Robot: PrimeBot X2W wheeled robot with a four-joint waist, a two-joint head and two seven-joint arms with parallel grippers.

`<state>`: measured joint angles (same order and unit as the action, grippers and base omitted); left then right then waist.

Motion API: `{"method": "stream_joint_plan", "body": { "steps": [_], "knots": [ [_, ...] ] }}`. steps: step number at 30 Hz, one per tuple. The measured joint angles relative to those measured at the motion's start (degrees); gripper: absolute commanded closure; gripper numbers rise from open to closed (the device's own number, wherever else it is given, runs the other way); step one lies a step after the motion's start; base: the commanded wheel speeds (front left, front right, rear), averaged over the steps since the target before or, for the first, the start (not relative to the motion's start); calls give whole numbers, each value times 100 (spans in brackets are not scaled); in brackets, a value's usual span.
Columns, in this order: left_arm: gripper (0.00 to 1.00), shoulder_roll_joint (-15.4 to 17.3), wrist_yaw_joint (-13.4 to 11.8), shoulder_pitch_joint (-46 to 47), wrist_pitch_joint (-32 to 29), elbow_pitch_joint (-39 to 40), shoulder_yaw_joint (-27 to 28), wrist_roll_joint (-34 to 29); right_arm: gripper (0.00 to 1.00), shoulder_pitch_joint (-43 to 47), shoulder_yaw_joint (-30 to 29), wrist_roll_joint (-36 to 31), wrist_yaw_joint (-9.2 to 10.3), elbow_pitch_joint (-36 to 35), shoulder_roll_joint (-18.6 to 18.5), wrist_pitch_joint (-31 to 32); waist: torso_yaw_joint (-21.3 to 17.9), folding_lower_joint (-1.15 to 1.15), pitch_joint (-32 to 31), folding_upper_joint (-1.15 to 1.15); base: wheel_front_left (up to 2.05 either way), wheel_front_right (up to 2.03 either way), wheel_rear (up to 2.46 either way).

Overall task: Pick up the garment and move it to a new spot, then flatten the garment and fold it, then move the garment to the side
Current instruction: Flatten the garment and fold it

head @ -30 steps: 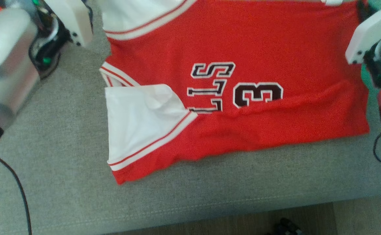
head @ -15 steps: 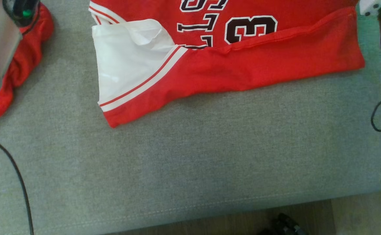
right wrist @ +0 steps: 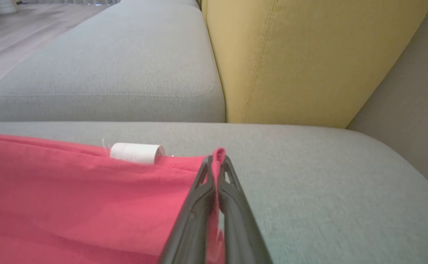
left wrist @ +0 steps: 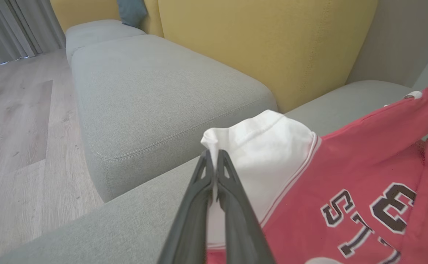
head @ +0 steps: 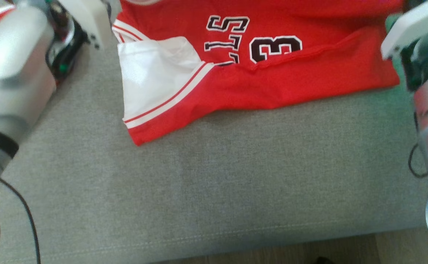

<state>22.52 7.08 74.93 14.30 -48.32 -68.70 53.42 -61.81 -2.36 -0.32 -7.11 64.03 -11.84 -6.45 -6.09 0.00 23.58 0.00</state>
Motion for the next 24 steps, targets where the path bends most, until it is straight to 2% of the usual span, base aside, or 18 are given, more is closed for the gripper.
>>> {"method": "stream_joint_plan", "body": {
  "steps": [8, 11, 17, 24],
  "knots": [
    [100, 515, 4, -832, -27, 983, -330, -42, 100, 636, 806, 719, 0, 56, -292, 419, 113, 0, -561, 0, 0, 0, 0],
    [100, 751, -12, -1250, -214, 1452, -454, -75, 100, 898, 1128, 1080, 0, -26, -390, 722, 163, 0, -753, 0, 0, 0, 0],
    [100, 1203, -321, -2104, -584, 2453, -600, -74, 100, 1480, 1759, 1822, 0, -443, -680, 1505, 256, 0, -1016, 0, 0, 0, 0],
    [100, 1360, -609, -2437, -824, 3101, -648, -75, 100, 1760, 2159, 2252, 0, -1000, -1076, 1973, 266, 0, -1078, 0, 0, 0, 0]
  ]
}}
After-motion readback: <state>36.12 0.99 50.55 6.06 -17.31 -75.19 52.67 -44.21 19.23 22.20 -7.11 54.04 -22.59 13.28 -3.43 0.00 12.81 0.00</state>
